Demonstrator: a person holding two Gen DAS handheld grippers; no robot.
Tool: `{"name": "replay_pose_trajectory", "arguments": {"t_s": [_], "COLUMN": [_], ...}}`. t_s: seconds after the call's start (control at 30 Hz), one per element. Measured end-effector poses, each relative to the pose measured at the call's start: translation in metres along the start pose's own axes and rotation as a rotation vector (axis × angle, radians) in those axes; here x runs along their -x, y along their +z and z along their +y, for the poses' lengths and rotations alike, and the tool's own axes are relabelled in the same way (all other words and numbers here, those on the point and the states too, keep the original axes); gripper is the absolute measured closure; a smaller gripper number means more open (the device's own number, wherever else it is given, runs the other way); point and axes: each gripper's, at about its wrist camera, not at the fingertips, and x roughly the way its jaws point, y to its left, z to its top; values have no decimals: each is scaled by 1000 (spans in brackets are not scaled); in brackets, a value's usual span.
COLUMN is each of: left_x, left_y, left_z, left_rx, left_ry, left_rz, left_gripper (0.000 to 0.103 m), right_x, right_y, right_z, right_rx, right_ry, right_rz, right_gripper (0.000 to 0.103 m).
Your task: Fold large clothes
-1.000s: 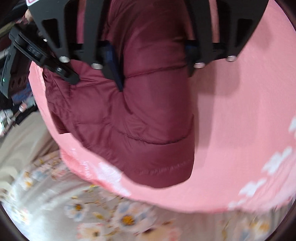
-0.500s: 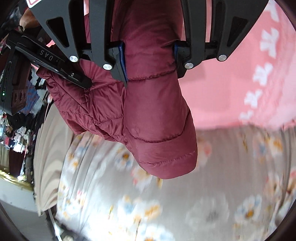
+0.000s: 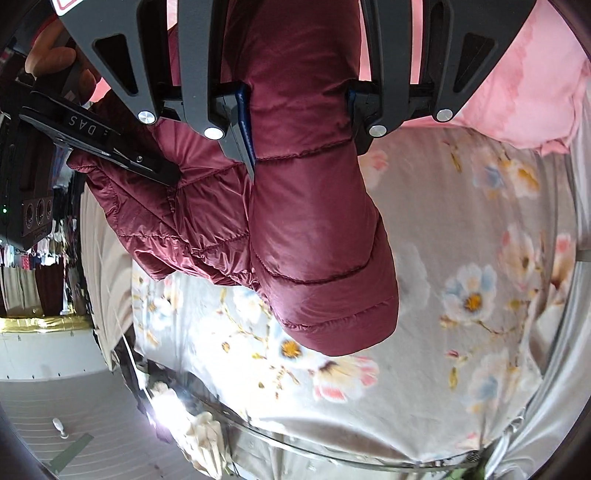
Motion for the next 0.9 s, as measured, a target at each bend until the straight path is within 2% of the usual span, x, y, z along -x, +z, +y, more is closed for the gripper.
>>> {"name": "replay_pose_trajectory", "arguments": {"t_s": [0.13, 0.37, 0.57, 0.9], "left_x": [-7, -47, -95, -154], "left_y": [-10, -59, -104, -186], "left_z": [33, 97, 135, 179], "left_rx": [8, 38, 61, 142], "left_ry": [31, 78, 97, 112], "left_rz": [10, 68, 170, 338], "left_gripper": [69, 69, 69, 70], "right_x": [-38, -118, -179, -247], "right_y": [-12, -58, -109, -191], "right_z": [11, 19, 4, -19], "right_rx": [2, -3, -43, -101], "right_ry": [41, 64, 44, 32], "right_rz": [36, 118, 212, 364], "right_gripper": [84, 84, 84, 83]}}
